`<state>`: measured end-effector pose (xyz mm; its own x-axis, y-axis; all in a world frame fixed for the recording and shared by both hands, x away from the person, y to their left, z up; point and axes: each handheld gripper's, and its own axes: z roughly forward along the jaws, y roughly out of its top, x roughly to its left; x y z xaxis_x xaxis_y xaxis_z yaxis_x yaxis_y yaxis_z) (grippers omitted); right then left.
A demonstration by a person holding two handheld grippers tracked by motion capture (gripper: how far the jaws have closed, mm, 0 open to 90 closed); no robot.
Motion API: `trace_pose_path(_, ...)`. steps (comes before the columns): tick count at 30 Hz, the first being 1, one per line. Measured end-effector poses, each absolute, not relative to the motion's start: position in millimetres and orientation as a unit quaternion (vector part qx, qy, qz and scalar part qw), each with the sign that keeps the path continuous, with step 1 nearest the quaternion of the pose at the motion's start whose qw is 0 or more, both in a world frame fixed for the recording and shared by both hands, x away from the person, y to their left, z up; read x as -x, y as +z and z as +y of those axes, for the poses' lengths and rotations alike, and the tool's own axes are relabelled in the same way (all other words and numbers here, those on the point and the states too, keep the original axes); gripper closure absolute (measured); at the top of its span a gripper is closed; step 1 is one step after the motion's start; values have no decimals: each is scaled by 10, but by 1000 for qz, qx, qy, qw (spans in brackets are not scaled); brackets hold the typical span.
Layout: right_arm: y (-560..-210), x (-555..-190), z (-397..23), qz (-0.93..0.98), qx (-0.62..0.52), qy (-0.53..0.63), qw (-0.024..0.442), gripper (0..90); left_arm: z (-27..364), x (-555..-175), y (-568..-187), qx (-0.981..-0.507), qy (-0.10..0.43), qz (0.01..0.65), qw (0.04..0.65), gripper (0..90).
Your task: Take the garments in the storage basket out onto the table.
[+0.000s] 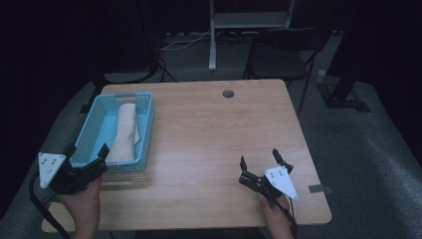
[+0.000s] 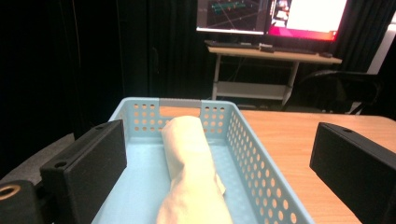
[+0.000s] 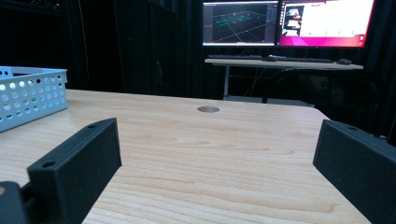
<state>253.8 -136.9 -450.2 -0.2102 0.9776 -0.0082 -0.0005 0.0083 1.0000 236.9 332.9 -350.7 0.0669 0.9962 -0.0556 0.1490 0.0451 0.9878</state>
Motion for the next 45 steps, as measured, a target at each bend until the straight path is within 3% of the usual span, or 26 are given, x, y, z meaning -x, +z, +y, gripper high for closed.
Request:
trace_pose_path(29,-4501,-2536,-1367,552,-443,548,445,2,3404,-2723,-3417,-556,391,564,469,33)
trace_pose_path(45,-4501,-2536,-1367,552,-443,548,446,2,3360,-2908,-3402,-556,399,570,454,33)
